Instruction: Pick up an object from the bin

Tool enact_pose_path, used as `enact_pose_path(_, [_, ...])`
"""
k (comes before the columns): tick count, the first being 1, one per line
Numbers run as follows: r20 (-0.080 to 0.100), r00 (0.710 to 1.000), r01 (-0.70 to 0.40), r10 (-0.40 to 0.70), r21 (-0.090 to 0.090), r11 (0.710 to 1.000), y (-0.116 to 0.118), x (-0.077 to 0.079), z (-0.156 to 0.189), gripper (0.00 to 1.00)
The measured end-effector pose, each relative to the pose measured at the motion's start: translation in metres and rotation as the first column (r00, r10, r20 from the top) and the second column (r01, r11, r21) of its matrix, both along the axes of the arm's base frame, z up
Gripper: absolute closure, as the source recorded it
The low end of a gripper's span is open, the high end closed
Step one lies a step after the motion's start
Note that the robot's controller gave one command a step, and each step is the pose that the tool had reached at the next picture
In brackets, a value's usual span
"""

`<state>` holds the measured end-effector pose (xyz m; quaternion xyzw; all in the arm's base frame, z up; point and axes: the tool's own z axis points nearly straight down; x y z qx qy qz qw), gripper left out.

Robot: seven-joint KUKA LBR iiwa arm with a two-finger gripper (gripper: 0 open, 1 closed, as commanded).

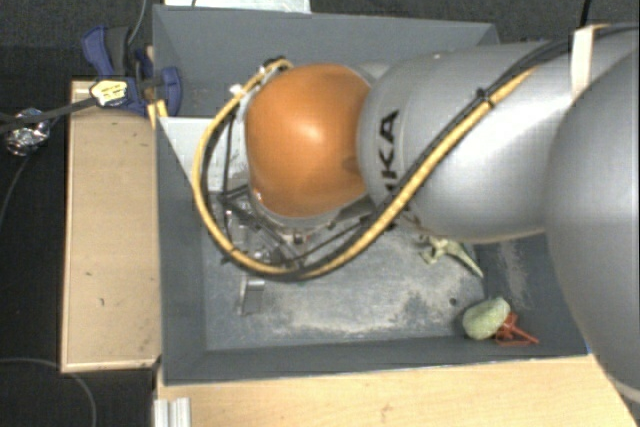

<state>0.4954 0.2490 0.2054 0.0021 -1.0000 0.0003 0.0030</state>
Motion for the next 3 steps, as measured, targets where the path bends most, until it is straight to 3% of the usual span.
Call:
enact_pose_path(1, [0.008, 1.0, 0.006, -0.006, 0.002, 1.0, -0.001, 0.002, 0.005, 0.0])
enact_pose_path(2, [0.009, 1.0, -0.012, 0.012, 0.004, 1.0, -0.005, 0.04, -0.065, 0.0])
enact_pose_path(3, [0.002, 0.99, 0.14, -0.14, 0.001, 0.99, -0.032, 0.066, -0.069, 0.0])
